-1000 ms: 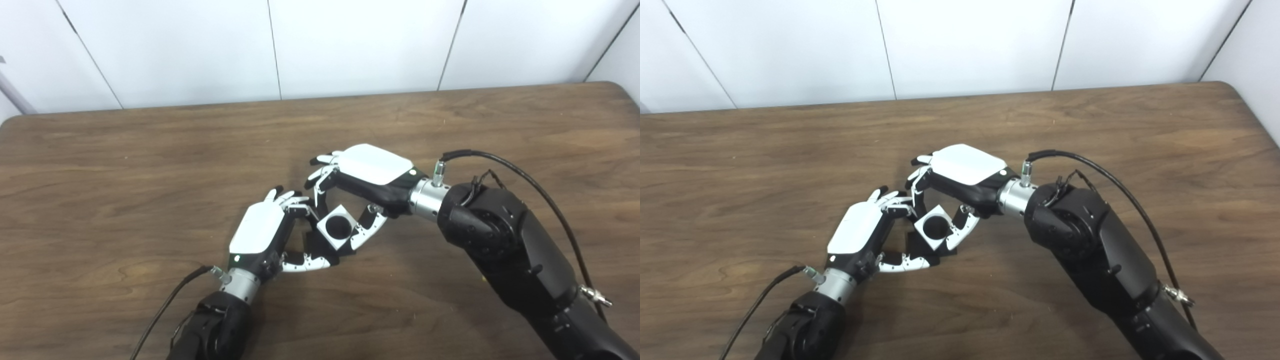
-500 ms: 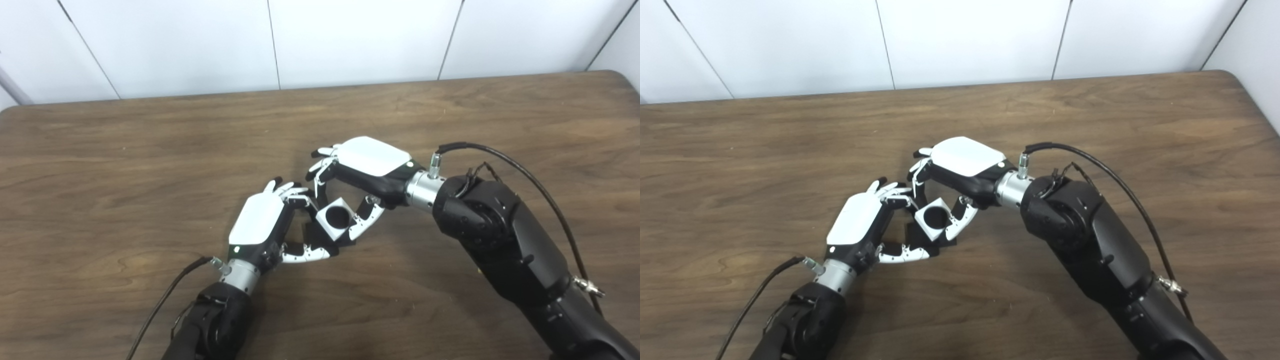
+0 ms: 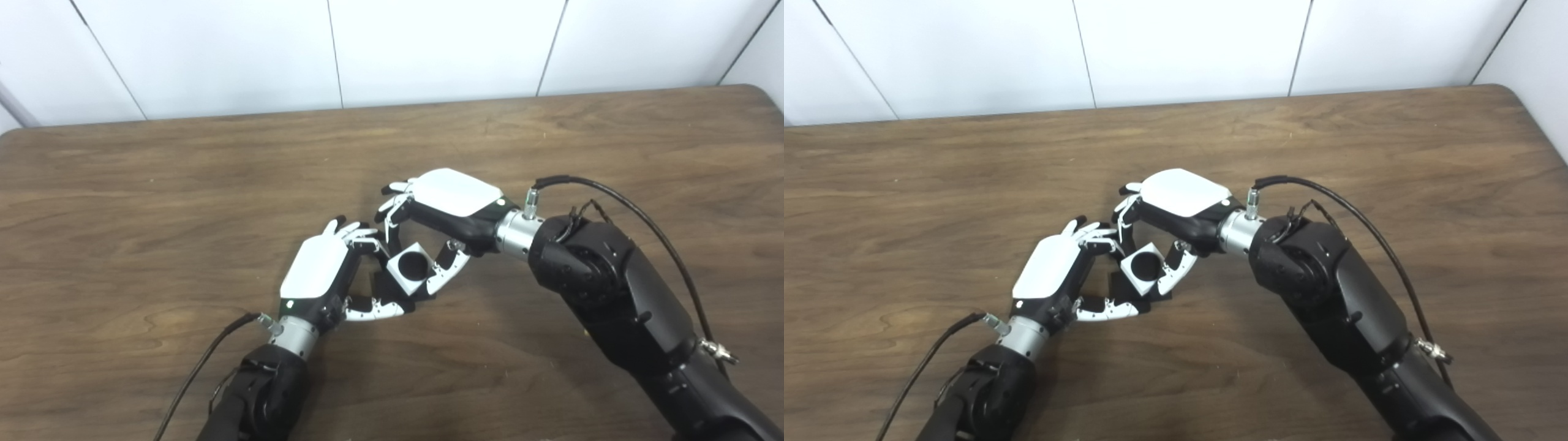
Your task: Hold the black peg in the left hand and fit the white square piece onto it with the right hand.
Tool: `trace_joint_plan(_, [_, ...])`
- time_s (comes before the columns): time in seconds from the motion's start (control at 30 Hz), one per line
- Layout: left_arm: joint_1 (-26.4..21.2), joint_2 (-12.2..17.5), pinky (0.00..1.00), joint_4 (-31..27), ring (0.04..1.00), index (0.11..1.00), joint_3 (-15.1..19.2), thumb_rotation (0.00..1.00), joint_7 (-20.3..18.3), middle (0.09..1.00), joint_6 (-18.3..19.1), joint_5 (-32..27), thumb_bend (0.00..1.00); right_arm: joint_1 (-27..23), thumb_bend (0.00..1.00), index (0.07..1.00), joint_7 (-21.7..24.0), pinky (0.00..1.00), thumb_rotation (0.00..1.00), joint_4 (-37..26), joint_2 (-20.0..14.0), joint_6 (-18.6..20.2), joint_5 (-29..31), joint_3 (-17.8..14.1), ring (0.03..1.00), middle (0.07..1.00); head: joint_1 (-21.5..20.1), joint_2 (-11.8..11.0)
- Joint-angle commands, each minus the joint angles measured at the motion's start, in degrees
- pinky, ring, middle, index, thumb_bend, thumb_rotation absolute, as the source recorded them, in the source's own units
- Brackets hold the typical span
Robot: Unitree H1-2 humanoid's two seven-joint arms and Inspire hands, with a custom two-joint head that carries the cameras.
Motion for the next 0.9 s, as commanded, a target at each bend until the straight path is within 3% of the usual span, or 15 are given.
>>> trace_joint_plan(0.0, [1.62,0.86,1.0,1.11,0.881,0.485,-1.46,0.06,-3.58,0.787,0.1,0.45,0.52,-1.77,0.88,0.607,-1.66,0.94,0.21,-0.85,0.14,-0.98,-0.11,-0.41,0.943,0.815,-0.04,0.02])
trace_joint_plan(0.17, [1.51,0.79,1.0,1.34,0.883,0.485,-1.41,0.06,-3.42,0.789,0.03,0.19,0.52,-2.06,1.0,0.671,-0.28,0.95,0.32,-1.42,-0.34,-0.34,-0.8,-0.35,0.954,0.847,-0.18,-0.05])
trace_joint_plan(0.47, [1.37,0.8,1.0,1.45,0.886,0.485,-1.29,0.05,-3.53,0.787,0.18,-0.17,0.52,-1.94,1.0,0.787,5.1,1.0,0.36,-4.61,-1.81,3.45,-2.78,-0.65,1.0,0.925,-0.53,-0.11])
trace_joint_plan(0.87, [1.32,1.0,1.0,1.63,0.877,0.485,-1.05,0.05,-3.24,0.78,0.23,-0.2,0.52,0.61,1.0,0.793,5.42,0.99,0.38,-8.06,-4.56,5.52,-0.91,-5.13,1.0,0.928,-1.39,-0.39])
